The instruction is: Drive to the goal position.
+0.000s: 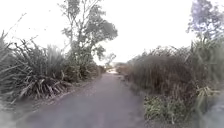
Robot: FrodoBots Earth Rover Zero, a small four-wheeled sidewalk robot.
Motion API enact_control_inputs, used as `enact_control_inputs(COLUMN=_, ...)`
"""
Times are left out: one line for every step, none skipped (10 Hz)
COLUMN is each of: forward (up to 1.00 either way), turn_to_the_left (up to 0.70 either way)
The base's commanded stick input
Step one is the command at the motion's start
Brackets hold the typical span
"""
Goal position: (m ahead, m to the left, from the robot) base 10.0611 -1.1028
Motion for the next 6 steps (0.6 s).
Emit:
enact_control_inputs(forward=0.5, turn_to_the_left=0.01)
enact_control_inputs(forward=0.5, turn_to_the_left=0.01)
enact_control_inputs(forward=0.5, turn_to_the_left=0.01)
enact_control_inputs(forward=0.5, turn_to_the_left=0.01)
enact_control_inputs(forward=0.5, turn_to_the_left=0.01)
enact_control_inputs(forward=0.5, turn_to_the_left=0.01)
